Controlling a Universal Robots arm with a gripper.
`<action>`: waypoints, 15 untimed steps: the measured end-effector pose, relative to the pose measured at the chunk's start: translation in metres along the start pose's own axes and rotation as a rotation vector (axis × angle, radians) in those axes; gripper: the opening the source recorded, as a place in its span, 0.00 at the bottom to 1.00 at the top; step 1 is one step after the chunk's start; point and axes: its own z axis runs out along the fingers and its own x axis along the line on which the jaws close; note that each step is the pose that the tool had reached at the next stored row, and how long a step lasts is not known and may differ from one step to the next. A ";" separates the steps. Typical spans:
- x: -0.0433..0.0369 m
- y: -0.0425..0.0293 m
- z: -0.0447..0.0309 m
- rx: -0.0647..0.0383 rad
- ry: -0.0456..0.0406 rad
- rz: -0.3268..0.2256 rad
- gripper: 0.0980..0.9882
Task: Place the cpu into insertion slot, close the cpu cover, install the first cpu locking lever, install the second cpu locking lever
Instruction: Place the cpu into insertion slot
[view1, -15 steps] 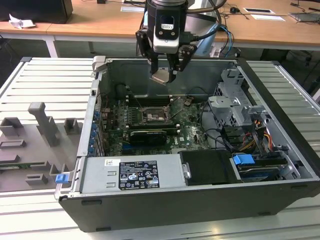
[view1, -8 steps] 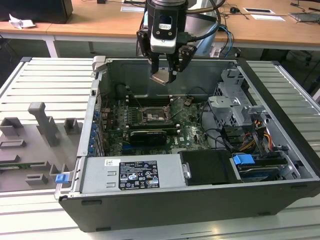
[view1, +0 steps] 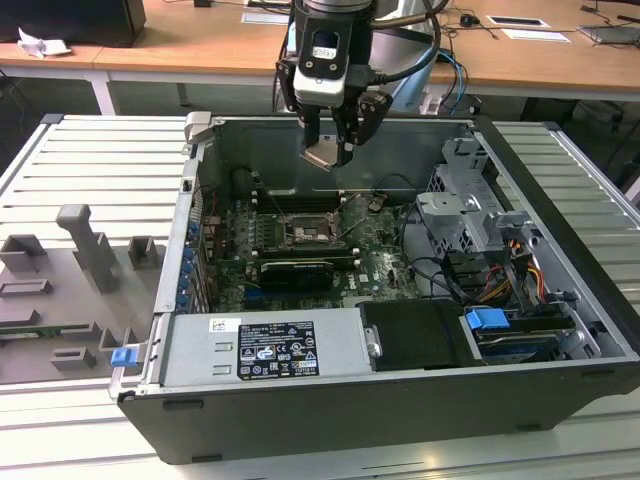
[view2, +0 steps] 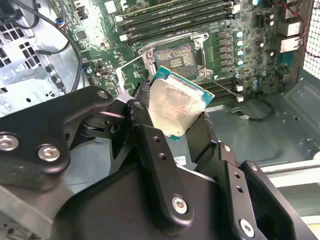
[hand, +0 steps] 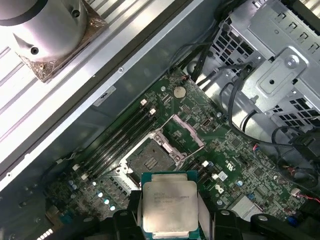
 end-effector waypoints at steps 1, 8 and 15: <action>0.0000 0.0000 0.0000 0.000 -0.0007 0.008 0.49; 0.0000 0.0000 0.0003 -0.001 -0.0071 0.079 0.49; 0.0000 0.0000 0.0005 -0.003 -0.0124 0.139 0.49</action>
